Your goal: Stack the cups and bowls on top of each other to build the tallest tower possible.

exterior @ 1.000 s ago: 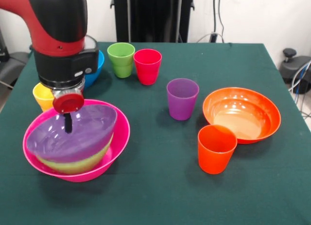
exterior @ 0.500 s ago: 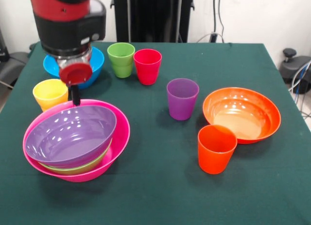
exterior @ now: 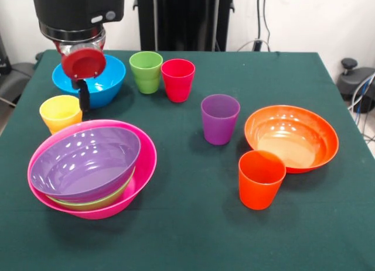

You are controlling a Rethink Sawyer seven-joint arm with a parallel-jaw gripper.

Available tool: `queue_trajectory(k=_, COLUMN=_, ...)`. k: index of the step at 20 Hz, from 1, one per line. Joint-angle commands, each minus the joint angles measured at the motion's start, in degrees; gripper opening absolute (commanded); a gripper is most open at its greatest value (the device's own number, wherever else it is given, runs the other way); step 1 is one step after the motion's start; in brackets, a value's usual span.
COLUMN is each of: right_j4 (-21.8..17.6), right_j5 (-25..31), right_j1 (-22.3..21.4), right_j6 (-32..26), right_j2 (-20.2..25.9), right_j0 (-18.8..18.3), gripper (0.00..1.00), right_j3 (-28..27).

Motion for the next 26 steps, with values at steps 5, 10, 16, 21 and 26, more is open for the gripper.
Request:
queue_trajectory(k=5, right_j4=-0.28, right_j5=-4.99, right_j1=1.09, right_j6=1.12, right_j2=5.3, right_j0=3.61, gripper=1.0, right_j3=7.59)
queue_trajectory(k=10, right_j4=0.83, right_j5=-6.69, right_j1=0.83, right_j6=3.54, right_j2=4.76, right_j0=5.0, gripper=1.0, right_j3=9.45)
queue_trajectory(k=16, right_j4=1.53, right_j5=-7.9, right_j1=0.06, right_j6=5.15, right_j2=3.49, right_j0=6.96, gripper=1.0, right_j3=11.13)
queue_trajectory(k=21, right_j4=2.17, right_j5=-5.9, right_j1=-0.91, right_j6=4.88, right_j2=2.75, right_j0=7.41, gripper=1.0, right_j3=10.81)
queue_trajectory(k=26, right_j4=2.63, right_j5=-5.1, right_j1=-1.8, right_j6=4.19, right_j2=2.13, right_j0=7.58, gripper=1.0, right_j3=11.12)
